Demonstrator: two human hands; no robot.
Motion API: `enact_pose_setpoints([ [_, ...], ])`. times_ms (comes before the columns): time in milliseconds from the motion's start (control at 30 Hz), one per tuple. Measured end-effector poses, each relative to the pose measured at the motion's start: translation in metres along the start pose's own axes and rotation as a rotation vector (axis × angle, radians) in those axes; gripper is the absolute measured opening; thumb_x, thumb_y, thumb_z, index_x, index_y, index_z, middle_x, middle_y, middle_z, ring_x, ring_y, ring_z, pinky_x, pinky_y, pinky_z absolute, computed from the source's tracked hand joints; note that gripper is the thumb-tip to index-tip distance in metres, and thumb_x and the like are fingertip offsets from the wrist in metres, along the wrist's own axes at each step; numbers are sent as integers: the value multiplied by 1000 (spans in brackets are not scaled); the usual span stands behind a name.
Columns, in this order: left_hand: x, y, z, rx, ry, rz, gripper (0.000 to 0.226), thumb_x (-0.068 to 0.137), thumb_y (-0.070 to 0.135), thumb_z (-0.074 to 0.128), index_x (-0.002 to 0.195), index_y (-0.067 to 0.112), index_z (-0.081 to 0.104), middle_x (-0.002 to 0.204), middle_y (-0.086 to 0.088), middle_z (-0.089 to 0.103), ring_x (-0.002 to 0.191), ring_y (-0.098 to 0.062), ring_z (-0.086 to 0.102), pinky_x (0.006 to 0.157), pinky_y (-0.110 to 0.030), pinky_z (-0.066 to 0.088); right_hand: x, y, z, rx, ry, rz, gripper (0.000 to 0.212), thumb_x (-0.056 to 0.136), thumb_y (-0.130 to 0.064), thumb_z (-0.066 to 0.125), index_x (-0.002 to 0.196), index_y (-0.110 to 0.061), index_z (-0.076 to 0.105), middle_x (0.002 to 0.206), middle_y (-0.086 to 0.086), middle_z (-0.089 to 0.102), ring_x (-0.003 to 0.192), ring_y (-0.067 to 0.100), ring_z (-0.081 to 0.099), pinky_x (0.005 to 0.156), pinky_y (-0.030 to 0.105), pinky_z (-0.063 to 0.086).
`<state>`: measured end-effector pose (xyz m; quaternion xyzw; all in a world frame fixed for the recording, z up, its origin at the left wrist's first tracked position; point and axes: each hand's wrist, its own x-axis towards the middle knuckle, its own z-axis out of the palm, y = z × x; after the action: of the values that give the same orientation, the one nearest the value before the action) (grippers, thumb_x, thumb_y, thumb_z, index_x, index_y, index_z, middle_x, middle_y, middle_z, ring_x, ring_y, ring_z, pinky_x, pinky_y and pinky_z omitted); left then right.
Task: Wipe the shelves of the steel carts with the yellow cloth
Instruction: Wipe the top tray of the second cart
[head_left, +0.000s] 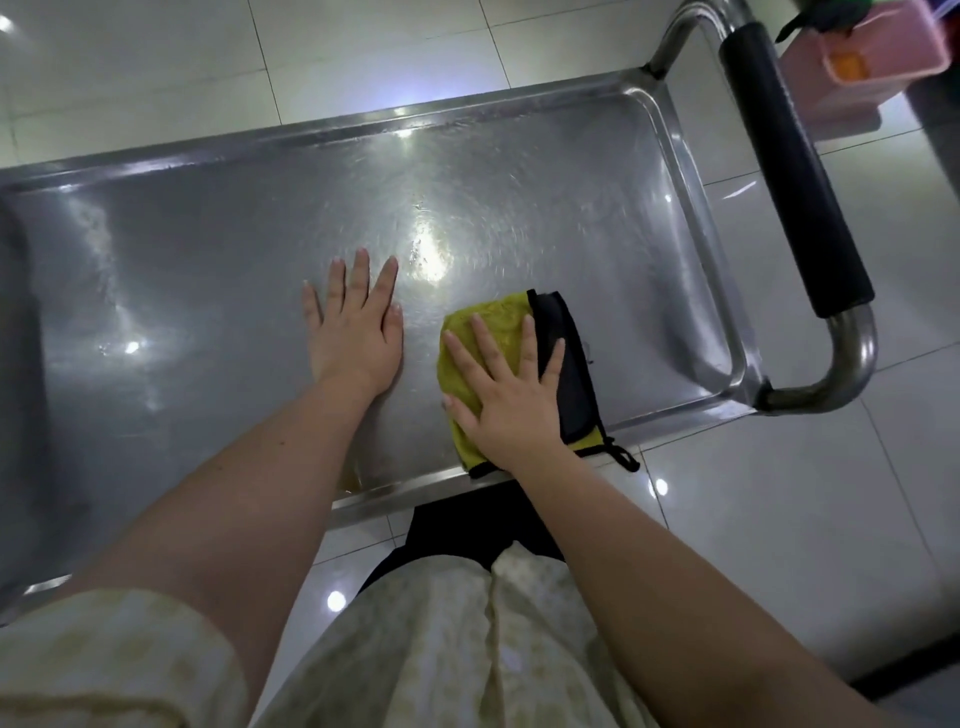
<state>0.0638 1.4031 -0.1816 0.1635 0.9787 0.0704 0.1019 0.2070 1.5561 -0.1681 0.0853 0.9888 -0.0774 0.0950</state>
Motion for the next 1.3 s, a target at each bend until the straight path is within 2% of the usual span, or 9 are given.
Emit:
enact_pose_setpoints([
  [100,2,1,0,6,-4,-2,54,99,45,13,153,40,5,163,5,1,149,-20,-4,118,-50,-9,5,35,-1,19,28,-24,68,90,-73,23,150,-51,-2,161,-18,-4,148,38,-11,112,68,-2],
  [267,3,3,-2,-2,-12,-1,53,100,44,13,153,40,5,163,4,0,149,-21,-5,118,-50,-10,15,122,-14,16,9,91,69,87,-78,14,147,-55,-9,160,-22,-13,149,31,-11,116,62,-1],
  [467,2,6,-6,24,-17,-18,54,101,43,16,153,39,4,163,5,-1,150,-20,-5,119,-48,-8,33,204,-36,23,-11,256,71,84,-80,12,147,-55,-8,162,-19,-8,148,35,-10,115,62,-7],
  [667,2,8,-5,58,-25,-24,55,100,43,14,153,38,1,163,5,-4,149,-21,-7,118,-50,-10,73,165,-33,5,-33,532,70,86,-74,8,149,-49,-9,161,-14,-16,144,44,-16,106,74,-6],
  [733,3,6,-4,63,-36,-26,56,99,44,13,153,38,-2,163,6,-6,149,-20,-8,118,-51,-8,91,128,-29,15,-43,493,68,87,-72,8,149,-49,-9,161,-14,-17,144,44,-18,105,74,-6],
  [933,3,5,-3,49,-22,-23,57,100,40,17,154,30,2,163,6,-3,149,-19,-7,117,-46,-13,113,2,-18,28,-43,11,58,94,-61,2,149,-47,-11,160,-13,-16,143,42,-22,104,72,-15],
  [1067,2,6,-4,71,-50,-39,57,101,38,19,154,30,1,163,6,-2,149,-19,-5,118,-48,-9,114,-12,-18,-17,-62,-202,58,95,-62,9,150,-49,-5,162,-15,-9,145,41,-18,108,70,-11],
  [1167,6,8,-8,65,-55,-44,57,99,41,13,154,34,0,163,8,-3,149,-17,-5,118,-47,-10,123,27,-27,-14,-70,-204,58,94,-65,12,148,-53,-5,161,-19,-10,146,34,-20,110,65,-14],
  [1300,7,9,-9,33,-50,-48,60,94,46,6,153,35,2,162,10,-2,149,-17,-4,118,-45,-10,137,116,-43,-28,-79,24,63,89,-69,15,147,-55,-4,162,-17,-4,148,34,-12,112,63,-12],
])
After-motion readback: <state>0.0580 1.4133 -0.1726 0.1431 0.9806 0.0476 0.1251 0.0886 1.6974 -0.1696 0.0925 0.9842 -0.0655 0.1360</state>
